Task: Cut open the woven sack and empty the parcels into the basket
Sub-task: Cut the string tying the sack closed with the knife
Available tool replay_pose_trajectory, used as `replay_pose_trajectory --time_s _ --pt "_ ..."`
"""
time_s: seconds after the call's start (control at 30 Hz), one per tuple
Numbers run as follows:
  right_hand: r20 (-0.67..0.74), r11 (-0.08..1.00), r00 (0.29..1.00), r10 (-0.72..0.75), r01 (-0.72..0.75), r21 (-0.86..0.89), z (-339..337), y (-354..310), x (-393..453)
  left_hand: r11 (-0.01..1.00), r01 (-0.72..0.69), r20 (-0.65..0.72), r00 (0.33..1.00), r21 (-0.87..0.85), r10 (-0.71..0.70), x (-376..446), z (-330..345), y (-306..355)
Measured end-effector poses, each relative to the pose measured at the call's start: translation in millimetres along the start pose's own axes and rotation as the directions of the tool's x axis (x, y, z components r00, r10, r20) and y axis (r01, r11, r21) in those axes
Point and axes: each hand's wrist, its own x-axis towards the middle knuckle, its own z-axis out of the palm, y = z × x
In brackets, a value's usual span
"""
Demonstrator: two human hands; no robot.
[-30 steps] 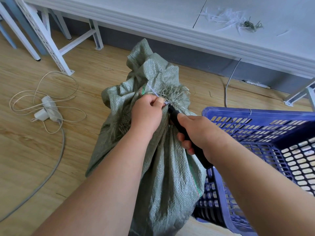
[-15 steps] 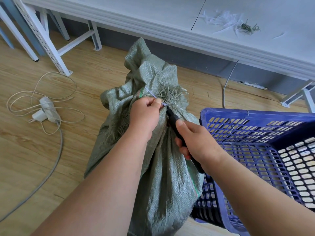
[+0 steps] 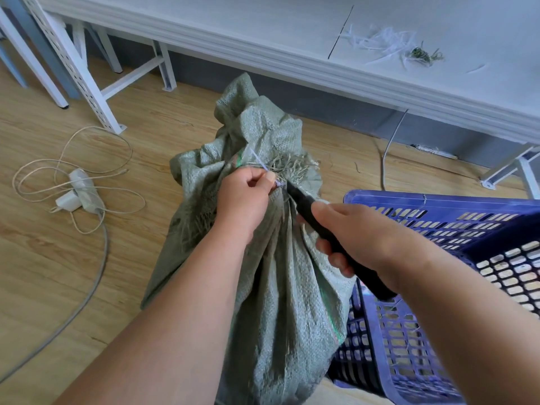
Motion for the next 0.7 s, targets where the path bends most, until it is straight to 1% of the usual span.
replay_pose_trajectory --time_s 0.07,0.13,0.23,0.3,0.53,0.7 --pt "-0.008 0.992 0.999 -0.032 0.033 0.120 2 -3 -2 1.000 -0.001 0.013 1.000 0.002 0.001 -1 0 0" --pt "0.028 0.982 1.000 0.006 -0.011 0.190 5 -3 2 1.000 -0.020 0.012 1.000 0.012 0.020 -3 1 1" --pt "0.083 0.977 0.992 0.100 -0.113 0.178 5 -3 10 0.998 -0.044 0.018 0.999 0.037 0.043 -4 1 2" --pt "0.105 0.972 0.985 0.135 -0.152 0.178 4 -2 14 0.996 -0.060 0.029 0.998 0.065 0.058 -4 1 3" --pt "0.173 0.952 0.966 0.190 -0.225 0.206 -1 -4 17 0.991 -0.097 0.024 0.995 0.095 0.095 -3 2 0" --pt "0.161 0.952 0.966 0.202 -0.232 0.197 -1 -3 18 0.994 -0.076 0.023 0.997 0.083 0.074 -2 3 -1"
